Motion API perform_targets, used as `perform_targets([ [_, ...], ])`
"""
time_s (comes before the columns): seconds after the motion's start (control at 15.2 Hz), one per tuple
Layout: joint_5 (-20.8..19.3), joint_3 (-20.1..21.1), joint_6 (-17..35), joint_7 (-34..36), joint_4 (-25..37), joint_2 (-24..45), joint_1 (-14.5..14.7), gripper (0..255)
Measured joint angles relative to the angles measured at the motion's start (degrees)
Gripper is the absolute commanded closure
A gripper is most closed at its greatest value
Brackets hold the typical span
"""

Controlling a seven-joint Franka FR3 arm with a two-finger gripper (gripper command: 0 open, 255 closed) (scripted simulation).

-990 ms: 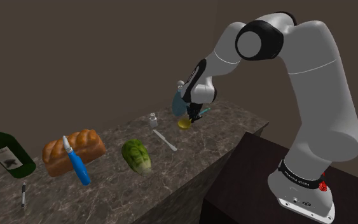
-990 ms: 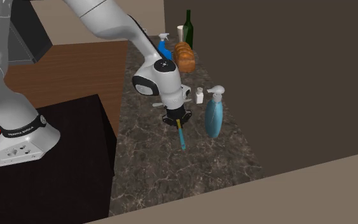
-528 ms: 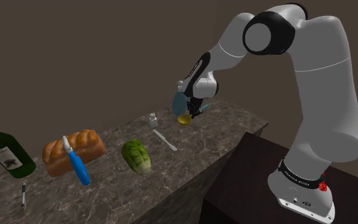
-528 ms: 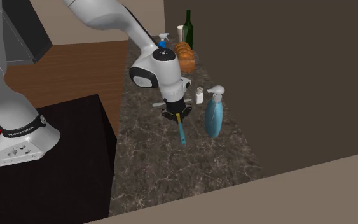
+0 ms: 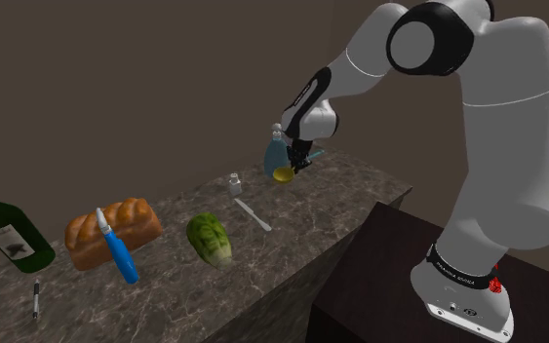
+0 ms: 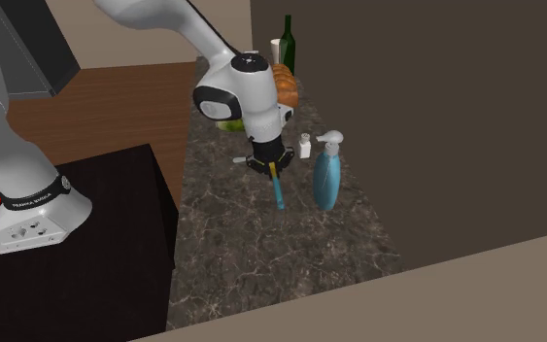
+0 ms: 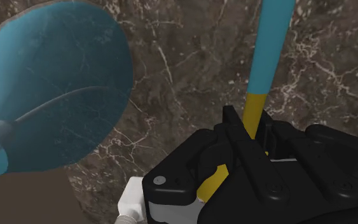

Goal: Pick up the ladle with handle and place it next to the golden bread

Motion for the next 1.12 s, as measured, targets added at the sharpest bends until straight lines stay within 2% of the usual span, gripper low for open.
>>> perform_targets([
  [1.12,-11.14,-6.46,-9.41,8.55,-0.12,-10.91,4.71,255],
])
